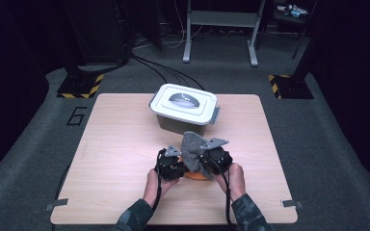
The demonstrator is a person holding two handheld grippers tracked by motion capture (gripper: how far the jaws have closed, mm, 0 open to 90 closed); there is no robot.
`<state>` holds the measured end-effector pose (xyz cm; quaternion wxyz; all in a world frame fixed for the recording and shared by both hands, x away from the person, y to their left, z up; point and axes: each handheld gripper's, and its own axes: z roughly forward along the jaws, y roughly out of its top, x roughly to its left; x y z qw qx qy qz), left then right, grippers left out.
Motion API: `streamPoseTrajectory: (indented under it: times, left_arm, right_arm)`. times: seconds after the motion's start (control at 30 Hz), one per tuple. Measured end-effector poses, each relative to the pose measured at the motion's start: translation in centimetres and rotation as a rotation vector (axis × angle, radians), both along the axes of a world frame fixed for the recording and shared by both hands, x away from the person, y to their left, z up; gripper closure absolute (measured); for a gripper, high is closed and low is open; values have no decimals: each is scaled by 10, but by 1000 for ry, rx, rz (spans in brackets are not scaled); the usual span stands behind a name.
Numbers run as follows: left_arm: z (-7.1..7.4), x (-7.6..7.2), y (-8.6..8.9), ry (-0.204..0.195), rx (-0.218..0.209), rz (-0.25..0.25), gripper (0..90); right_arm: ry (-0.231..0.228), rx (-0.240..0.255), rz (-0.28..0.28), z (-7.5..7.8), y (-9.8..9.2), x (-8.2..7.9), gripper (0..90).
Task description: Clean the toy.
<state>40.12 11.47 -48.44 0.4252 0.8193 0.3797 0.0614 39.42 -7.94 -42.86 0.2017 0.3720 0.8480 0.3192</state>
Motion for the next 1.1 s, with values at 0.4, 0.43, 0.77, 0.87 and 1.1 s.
streamPoseTrajectory:
  times: [0.4,0.43,0.77,0.87,1.1]
  left_arm:
    - [6,-8,-6,-116,82,-16,543]
    - [9,-12,-8,-171,119,-15,425]
    - [11,-13,-16,-169,132,-24,707]
    - [12,-13,-16,-160,132,-16,710]
    - [8,-9,-13,-125,114,9,715]
  right_arm:
    - [62,39,-175,-31,-61,5,752]
    - [62,42,-179,-31,-61,5,752]
    - [-2,47,-179,-8,-64,-9,747]
    - [-54,49,-121,10,-48,-21,747]
    - [-38,-42,-9,1,-6,-17,748]
